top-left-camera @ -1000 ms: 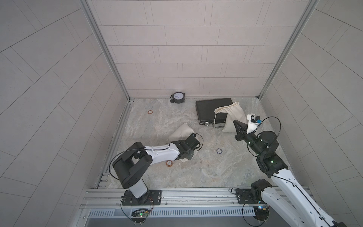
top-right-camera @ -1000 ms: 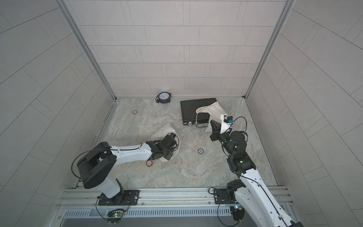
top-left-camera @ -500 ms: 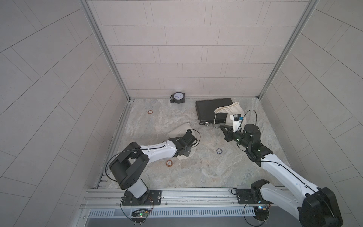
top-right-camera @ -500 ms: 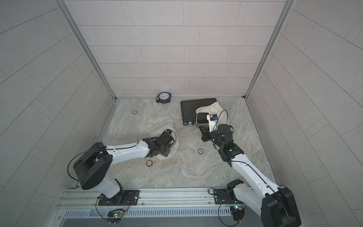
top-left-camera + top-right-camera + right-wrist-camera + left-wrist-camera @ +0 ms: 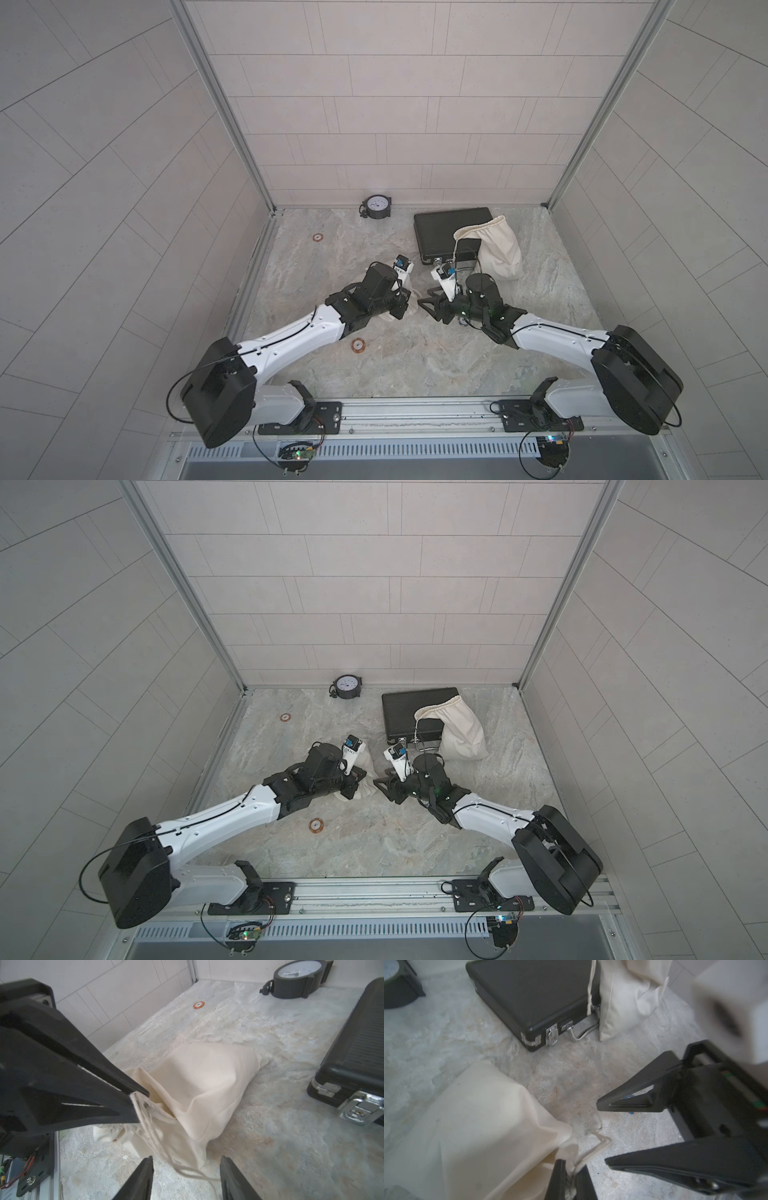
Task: Close the soil bag
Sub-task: Frap the soil bag at the center of the board.
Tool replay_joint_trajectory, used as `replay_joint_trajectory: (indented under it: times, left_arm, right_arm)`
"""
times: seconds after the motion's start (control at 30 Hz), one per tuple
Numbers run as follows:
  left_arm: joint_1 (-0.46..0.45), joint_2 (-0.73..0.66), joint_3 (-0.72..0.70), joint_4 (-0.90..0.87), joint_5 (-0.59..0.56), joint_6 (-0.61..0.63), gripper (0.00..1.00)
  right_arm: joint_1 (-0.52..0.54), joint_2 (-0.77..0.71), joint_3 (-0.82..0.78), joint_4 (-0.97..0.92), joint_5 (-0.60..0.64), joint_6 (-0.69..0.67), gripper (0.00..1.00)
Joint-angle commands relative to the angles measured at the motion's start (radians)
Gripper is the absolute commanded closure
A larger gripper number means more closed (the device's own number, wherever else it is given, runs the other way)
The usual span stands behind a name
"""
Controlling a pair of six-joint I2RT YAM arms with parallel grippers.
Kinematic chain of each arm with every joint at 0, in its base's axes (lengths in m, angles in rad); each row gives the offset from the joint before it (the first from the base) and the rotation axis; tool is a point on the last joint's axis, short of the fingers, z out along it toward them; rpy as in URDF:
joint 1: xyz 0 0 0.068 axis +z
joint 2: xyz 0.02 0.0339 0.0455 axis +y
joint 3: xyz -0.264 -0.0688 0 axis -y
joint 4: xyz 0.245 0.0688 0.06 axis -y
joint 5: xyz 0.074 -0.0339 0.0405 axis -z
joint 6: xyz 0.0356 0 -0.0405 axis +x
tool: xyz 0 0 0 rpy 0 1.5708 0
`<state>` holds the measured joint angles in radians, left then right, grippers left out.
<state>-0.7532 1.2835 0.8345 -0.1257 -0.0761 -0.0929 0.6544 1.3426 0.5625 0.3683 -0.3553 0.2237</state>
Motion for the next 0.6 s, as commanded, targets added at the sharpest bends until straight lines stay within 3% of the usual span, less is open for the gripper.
replay_joint_trajectory:
  times: [0.0, 0.2, 0.27, 0.37, 0.47, 0.57]
  left_arm:
    - [-0.003, -0.014, -0.023, 0.038, 0.077, 0.052, 1.00]
    - [-0.003, -0.015, -0.029, 0.042, 0.115, 0.065, 1.00]
    - [-0.003, -0.017, -0.027, 0.037, 0.118, 0.067, 1.00]
    - [-0.003, -0.015, -0.028, 0.039, 0.132, 0.070, 0.98]
    - [-0.003, -0.001, -0.029, 0.024, 0.121, 0.079, 0.93]
    - [-0.006, 0.028, -0.026, -0.023, 0.043, 0.069, 0.85]
  right_arm:
    - [0.008, 0.014, -0.007, 0.092, -0.024, -0.043, 0.42]
    - [0.013, 0.057, 0.002, 0.170, 0.032, -0.044, 0.43]
    - [0.013, 0.073, 0.013, 0.188, 0.015, -0.045, 0.47]
    - [0.013, 0.100, 0.032, 0.194, -0.009, -0.044, 0.66]
    - [0.013, 0.089, 0.005, 0.243, 0.015, -0.030, 1.00]
    - [0.011, 0.031, -0.005, 0.212, 0.073, -0.022, 1.00]
